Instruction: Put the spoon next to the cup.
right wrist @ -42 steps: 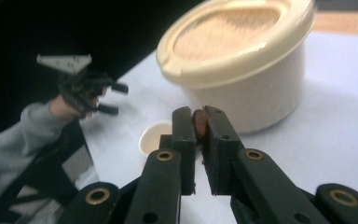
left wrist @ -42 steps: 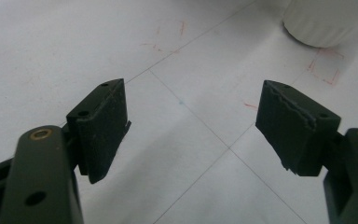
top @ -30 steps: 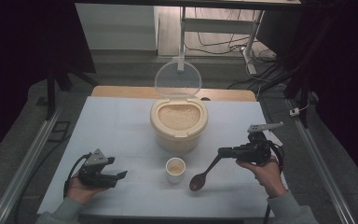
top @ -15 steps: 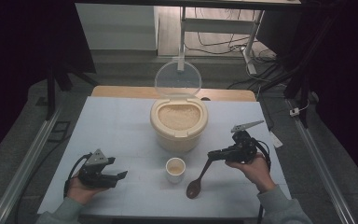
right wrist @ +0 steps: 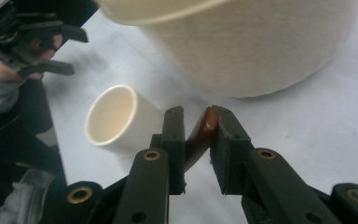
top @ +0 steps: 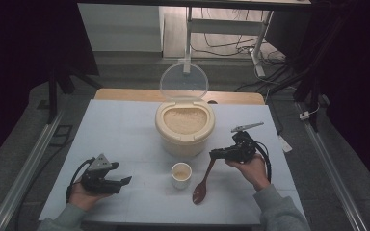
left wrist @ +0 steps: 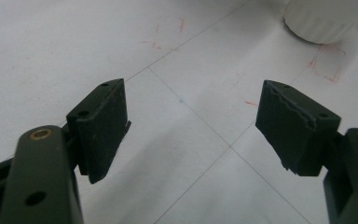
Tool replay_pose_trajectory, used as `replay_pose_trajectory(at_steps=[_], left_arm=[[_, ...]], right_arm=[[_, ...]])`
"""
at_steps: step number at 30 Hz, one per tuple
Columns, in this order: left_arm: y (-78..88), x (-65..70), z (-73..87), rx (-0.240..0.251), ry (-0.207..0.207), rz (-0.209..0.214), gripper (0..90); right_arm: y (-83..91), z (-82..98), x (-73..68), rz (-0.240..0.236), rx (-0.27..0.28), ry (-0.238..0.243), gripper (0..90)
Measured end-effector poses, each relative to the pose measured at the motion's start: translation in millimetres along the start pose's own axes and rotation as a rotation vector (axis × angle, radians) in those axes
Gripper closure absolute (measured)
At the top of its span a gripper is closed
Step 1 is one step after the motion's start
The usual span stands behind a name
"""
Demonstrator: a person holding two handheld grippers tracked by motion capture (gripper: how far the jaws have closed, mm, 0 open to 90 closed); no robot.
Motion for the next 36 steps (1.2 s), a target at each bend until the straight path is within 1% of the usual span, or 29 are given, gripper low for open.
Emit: replay_pose_trajectory(at_steps=[6,12,21,25,29,31,36], left_arm=[[-0.2,0.5,-0.2,-0.001,-0.002,0.000,24.6],[-0.2,0.6,-0.2,0.000,-0.002,0.000,24.6],[-0.1,0.3,-0.1,0.000,-0.002,0.000,24.6],[-0.3,0.2,-0.1,0.000,-0.001,0.000,24.5],[-0.7,0.4,-0.3,-0.001,-0.004,0.001,24.5],[-1.1,0.3,-0.5,-0.003,-0.004,0.001,24.5],[-1.0,0.3,-0.3,-0.003,-0.007,0.001,24.4]], right_arm=[[-5.9,7.9,12.0,0.010,0.033,-0.029,72.7],[-14.0,12.3,22.3,0.026,0.044,-0.062,71.1],[-25.1,17.9,33.0,0.057,0.052,-0.089,68.6],[-28.2,20.1,34.0,0.084,0.057,-0.081,67.3],[-32.0,22.6,35.3,0.126,0.050,-0.072,65.3],[-33.5,24.1,36.8,0.136,0.049,-0.069,64.6],[-37.1,26.9,38.0,0.179,0.035,-0.042,62.6]])
Point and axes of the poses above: each handheld gripper's, and its own axes: y roughly backward along the jaws, z roughly out of its underside, x roughly to its right, the point moved 1 cm from there along -y, roughly forward along the jaws, and after that the axes turned 3 degrees about -z, right-handed, at the moved point
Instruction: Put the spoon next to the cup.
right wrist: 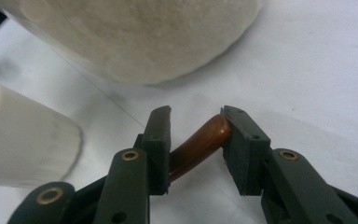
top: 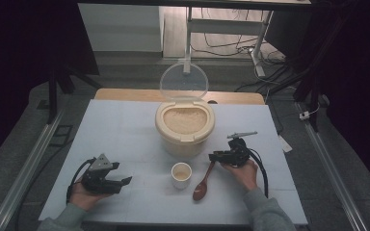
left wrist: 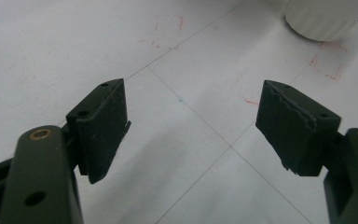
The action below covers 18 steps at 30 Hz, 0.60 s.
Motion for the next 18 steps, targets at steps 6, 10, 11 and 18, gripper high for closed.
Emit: replay_pose_trajectory(at_steps=[6,10,11,18], left_arm=[[-0.3,0.0,-0.2,-0.001,0.000,-0.001,24.5],[0.2,-0.1,0.0,0.001,0.001,-0.001,24.5],[0.4,0.0,0.0,0.003,0.002,-0.001,24.5],[0.9,-0.4,0.0,0.006,0.005,-0.001,24.5]], right_arm=[[-1.6,2.4,-1.2,0.052,-0.003,0.041,60.5],[-0.1,1.7,-2.1,0.076,0.011,0.060,53.2],[0.8,1.3,-2.8,0.097,0.018,0.070,51.2],[21.0,2.8,-5.6,0.104,0.110,0.108,49.2]])
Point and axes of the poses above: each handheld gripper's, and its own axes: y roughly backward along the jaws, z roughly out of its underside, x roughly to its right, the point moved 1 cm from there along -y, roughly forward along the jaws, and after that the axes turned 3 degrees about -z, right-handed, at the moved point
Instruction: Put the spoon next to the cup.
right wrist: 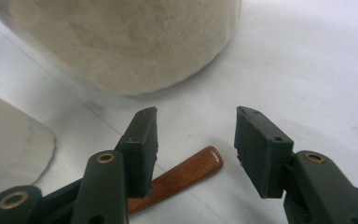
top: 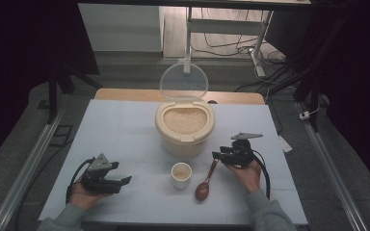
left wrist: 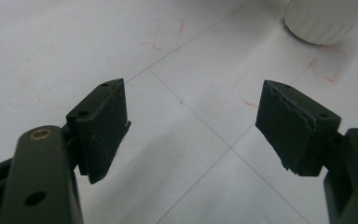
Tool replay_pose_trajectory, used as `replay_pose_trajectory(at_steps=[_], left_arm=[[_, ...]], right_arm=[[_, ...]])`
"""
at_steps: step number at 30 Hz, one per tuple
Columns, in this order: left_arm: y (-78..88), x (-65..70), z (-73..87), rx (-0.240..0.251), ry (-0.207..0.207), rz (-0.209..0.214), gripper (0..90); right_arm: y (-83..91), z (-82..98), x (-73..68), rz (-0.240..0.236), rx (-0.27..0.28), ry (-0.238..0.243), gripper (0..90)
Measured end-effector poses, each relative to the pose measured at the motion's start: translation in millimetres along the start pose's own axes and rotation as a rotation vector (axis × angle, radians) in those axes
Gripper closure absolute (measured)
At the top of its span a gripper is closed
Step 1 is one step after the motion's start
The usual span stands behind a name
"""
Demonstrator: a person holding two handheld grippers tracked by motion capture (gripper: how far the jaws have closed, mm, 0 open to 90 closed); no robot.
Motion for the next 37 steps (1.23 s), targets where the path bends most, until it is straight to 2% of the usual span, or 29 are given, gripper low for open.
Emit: replay_pose_trajectory(at_steps=[8,11,18,25,29,37], left_arm=[[0.4,0.6,-0.1,0.001,-0.001,-0.001,24.5],[0.4,0.9,-0.2,0.001,-0.001,-0.001,24.5],[1.4,1.0,-0.3,0.004,0.001,0.001,24.5],[1.8,1.1,0.1,0.004,0.003,0.002,24.4],[1.7,1.4,0.2,0.003,0.002,0.002,24.4],[2.3,2.0,0.4,0.004,0.001,0.002,24.4]], right_arm=[[23.9,7.9,-5.9,-0.031,0.028,0.035,49.4],[33.4,12.7,-9.4,-0.057,0.042,0.049,49.8],[51.4,29.4,-20.4,-0.092,0.052,0.109,49.2],[65.6,42.5,-22.6,-0.085,0.059,0.161,48.3],[70.7,47.5,-19.7,-0.092,0.082,0.156,48.3],[74.2,46.9,-20.7,-0.074,0.087,0.190,48.3]])
Point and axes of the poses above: each handheld gripper's, and its own axes: y roughly backward along the jaws, z roughly out of its underside, x roughly to its right, the point moved 1 cm from there along -y, roughly forward along the jaws, and after that the axes turned 3 degrees about -z, right-handed, at the moved point
